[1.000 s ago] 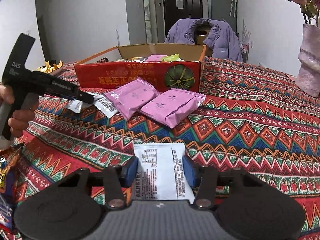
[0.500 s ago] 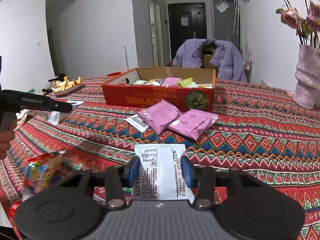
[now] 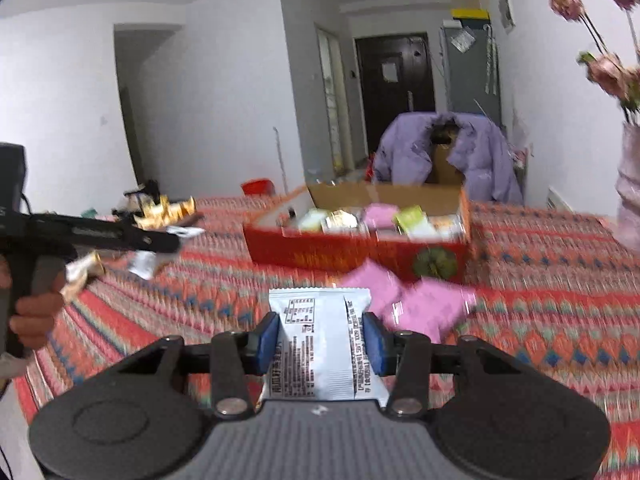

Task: Organize snacks
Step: 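Carry both white sachets into the box and open both tools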

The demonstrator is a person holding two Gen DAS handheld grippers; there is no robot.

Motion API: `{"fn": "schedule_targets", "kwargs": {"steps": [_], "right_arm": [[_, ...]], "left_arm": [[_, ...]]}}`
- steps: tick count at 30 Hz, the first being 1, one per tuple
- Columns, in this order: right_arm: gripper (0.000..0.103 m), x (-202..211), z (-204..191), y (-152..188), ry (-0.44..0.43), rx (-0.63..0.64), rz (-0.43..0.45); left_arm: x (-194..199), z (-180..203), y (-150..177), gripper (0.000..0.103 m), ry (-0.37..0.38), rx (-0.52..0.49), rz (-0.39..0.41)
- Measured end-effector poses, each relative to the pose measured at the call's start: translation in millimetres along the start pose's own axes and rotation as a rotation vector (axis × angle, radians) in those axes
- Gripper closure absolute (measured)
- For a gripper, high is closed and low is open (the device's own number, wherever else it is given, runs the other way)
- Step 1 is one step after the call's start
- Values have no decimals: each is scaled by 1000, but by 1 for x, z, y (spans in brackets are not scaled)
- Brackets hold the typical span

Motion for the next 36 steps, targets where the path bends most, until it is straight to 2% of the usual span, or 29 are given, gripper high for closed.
{"fn": "schedule_targets", "kwargs": {"steps": [8,14,16,21,27,33,36], "right_arm": [[59,-70,38,-96,-62,-43,15],[59,-153,62,-149,-92,-138,-15],[59,-179,67,-159,-72,-154,-30],[59,-231,74,-159,-54,-189,-91],[58,-265,70,-145,-50,-184,-161],[46,-272,68,-136,-51,-195,-179],[45,-262,69,-139,-38,-192,-165]], "left_arm": [[-48,2,-87,59,0,-43,56],[-125,-5,-128,59,25,-22,-37],[-153,-11,-134,59,30,5,-86],[-199,-24,-130,59,42,32,-166],[-213,-34,-116,56,38,3,-176],[-210,-42,-112,46,44,-13,-173],[-202,-42,-114,43,50,-22,-155]]}}
Point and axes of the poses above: each gripper's, at about its wrist camera, not at the fingertips, and x roughly against the way its jaws point, z to its right, y to its underside, the point moved 1 cm from there along -x, roughly the way its jaws point, and after that the axes turned 15 degrees about -z, right-handed, at the moved point
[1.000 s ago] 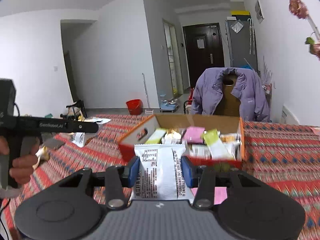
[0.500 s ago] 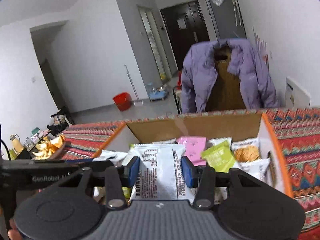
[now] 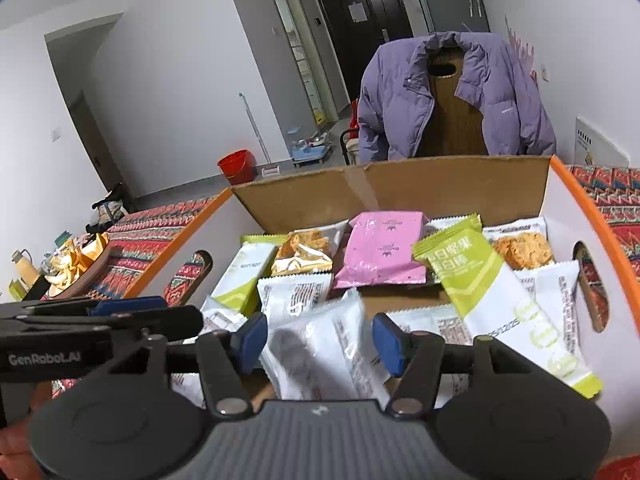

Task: Organize snacks
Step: 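Withdraw both tools from the box back toward the pink packets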

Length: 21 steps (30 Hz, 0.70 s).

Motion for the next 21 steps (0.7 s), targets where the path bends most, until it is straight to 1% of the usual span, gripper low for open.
{"fn": "schedule_targets", "kwargs": {"steps": [4,7,9,11,12,14,17,19,21], "right_arm": [[44,22,1,-3,21,1,28],[41,47,-2,-1,38,22,54],[34,69,-6,4,51,49,79],[30,90,-9,9,58,64,98],[30,102,-11,14,58,74,107],[29,125,-15,24,66,98,117],[28,156,-21,45,96,137,133],[22,178,-25,64,112,160,143],[19,199,-31,89,125,184,161]], "left_arm": [[18,2,1,42,-23,-23,25],[38,5,6,41,-32,-36,40],[55,8,12,37,-39,-55,59],[75,11,22,34,-55,-69,87],[87,12,29,34,-69,-63,105],[107,15,42,34,-90,-43,126],[135,18,65,32,-94,-16,147],[155,24,86,30,-101,-12,161],[174,31,109,26,-117,-23,191]]}}
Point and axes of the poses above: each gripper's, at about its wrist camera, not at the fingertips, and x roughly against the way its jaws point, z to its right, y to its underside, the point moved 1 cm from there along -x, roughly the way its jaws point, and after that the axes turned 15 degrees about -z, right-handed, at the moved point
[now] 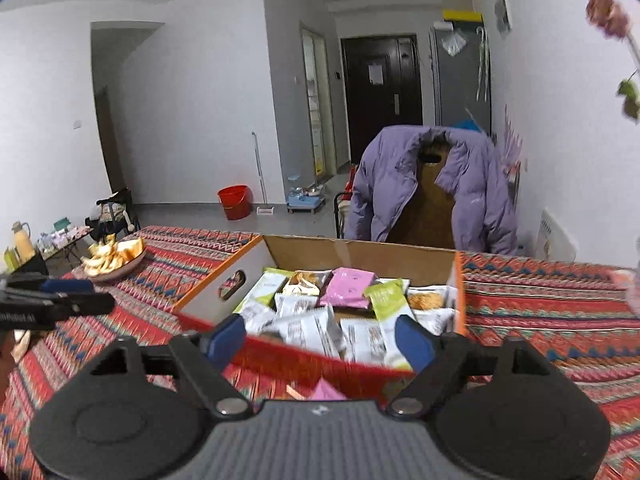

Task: Organize snacks
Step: 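Withdraw both tools from the box back toward the pink packets, then grasp the yellow cracker packet with left tool while right tool grasps a pink packet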

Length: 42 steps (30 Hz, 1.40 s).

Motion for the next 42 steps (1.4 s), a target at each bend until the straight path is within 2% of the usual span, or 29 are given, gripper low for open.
{"fn": "schedule_targets", "kwargs": {"steps": [4,11,16,19,25,28,32,42], "right_arm": [[17,39,-13,39,3,39,1],[15,83,-41,109,30,65,-12],[14,98,-47,146,-19,42,-34],[14,99,-48,158,-5,39,-48],[13,105,-43,165,4,5,-31],[7,102,-40,166,6,-14,-26],[7,89,-34,161,-49,-49,-36],[7,-18,1,104,-162,-260,-70]], "left_arm": [[40,19,38,23,-25,-17,40],[78,53,103,21,-20,-20,29],[88,66,129,21,-13,-29,1],[90,71,134,21,-16,-37,-8],[93,78,132,21,-15,-52,4],[92,79,130,21,-23,-55,14],[83,75,124,21,-15,-44,4],[36,43,96,21,-43,6,-56]]}}
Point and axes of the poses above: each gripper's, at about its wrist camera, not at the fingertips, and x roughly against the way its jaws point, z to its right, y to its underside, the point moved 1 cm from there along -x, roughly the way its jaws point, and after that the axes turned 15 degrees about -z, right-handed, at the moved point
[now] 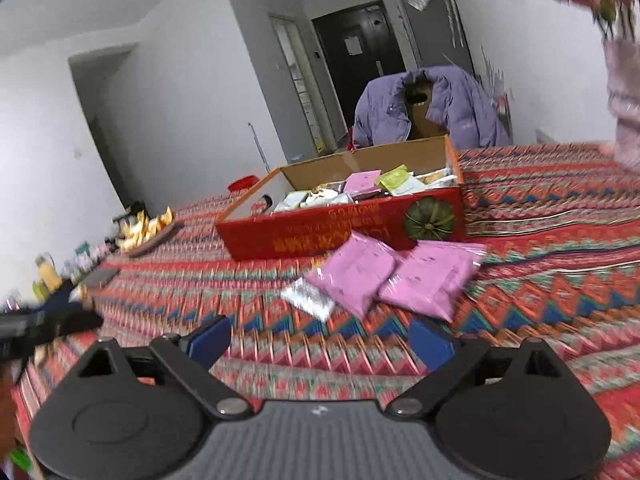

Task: Organize snacks
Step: 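Grasp the yellow cracker packet with left tool while right tool grasps a pink packet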

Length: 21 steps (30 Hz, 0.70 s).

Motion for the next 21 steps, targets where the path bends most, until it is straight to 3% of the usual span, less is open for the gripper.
{"fn": "schedule_targets", "kwargs": {"steps": [4,7,13,17,21], "right_arm": [[7,-58,7,-34,65,-38,-22],[7,-93,11,-49,54,-68,-39],[10,-132,6,-61,94,-42,-60],[41,-124,18,-59,101,-54,-52],[42,-104,29,-50,171,3,-59]], "left_arm": [[-22,-13,-12,21,-7,18,-27],[-35,-21,-20,21,-17,14,-40],[-65,-31,-35,21,-26,10,-77],[-84,-23,-48,21,-7,-36,-84],[-110,4,-65,22,50,-132,-97]]}}
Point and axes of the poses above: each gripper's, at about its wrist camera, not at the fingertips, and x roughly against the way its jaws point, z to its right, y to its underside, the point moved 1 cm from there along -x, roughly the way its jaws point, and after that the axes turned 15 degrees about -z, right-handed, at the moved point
